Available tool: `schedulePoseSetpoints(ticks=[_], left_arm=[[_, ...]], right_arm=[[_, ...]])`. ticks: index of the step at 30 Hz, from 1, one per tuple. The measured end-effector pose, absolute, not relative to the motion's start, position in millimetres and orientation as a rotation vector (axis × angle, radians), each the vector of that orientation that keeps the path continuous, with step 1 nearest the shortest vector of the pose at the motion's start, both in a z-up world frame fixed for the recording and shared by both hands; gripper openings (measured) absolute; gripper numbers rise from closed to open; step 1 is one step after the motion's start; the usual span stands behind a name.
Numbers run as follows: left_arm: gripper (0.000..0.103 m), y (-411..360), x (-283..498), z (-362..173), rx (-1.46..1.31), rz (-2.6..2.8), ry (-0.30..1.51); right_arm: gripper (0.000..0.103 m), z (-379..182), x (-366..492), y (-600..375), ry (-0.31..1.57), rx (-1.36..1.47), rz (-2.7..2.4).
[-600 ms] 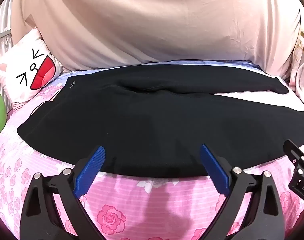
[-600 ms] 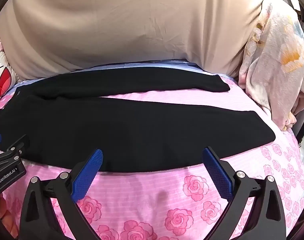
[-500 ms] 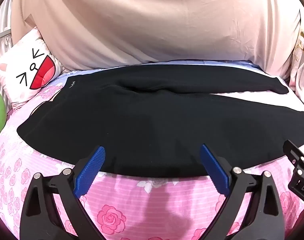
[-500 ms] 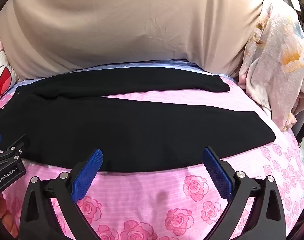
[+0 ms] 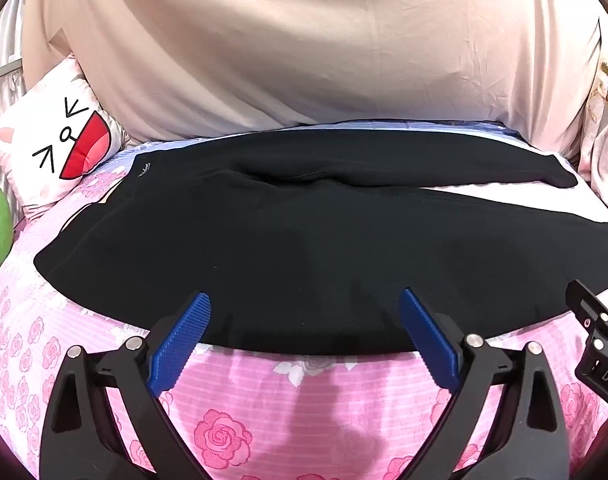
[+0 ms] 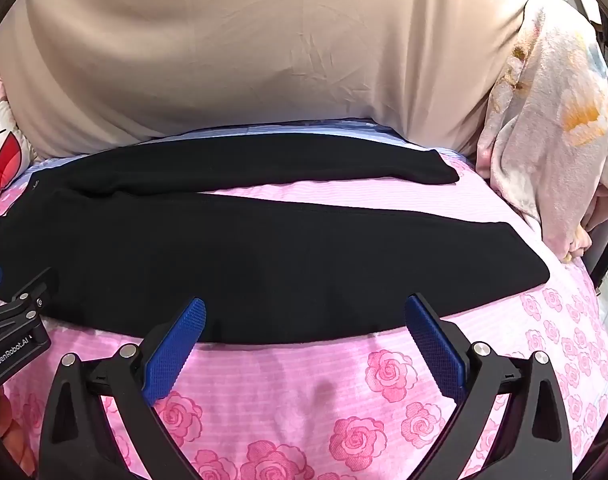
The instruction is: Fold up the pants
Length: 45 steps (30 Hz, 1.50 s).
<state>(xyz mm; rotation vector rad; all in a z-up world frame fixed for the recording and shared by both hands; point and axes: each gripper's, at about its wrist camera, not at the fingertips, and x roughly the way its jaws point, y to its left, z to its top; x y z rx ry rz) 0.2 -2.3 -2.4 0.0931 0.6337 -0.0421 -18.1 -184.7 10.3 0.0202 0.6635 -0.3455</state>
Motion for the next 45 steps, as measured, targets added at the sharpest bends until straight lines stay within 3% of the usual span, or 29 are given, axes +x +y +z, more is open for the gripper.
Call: schedulePoseSetpoints(ticks=[45], left_arm=[[0.094,-0.2,-1.1,0.1,0.096,-0.040,0.633]], right_arm=[[0.098,8.6,-18.0,-182.0,0.668,0.014,-0.349]])
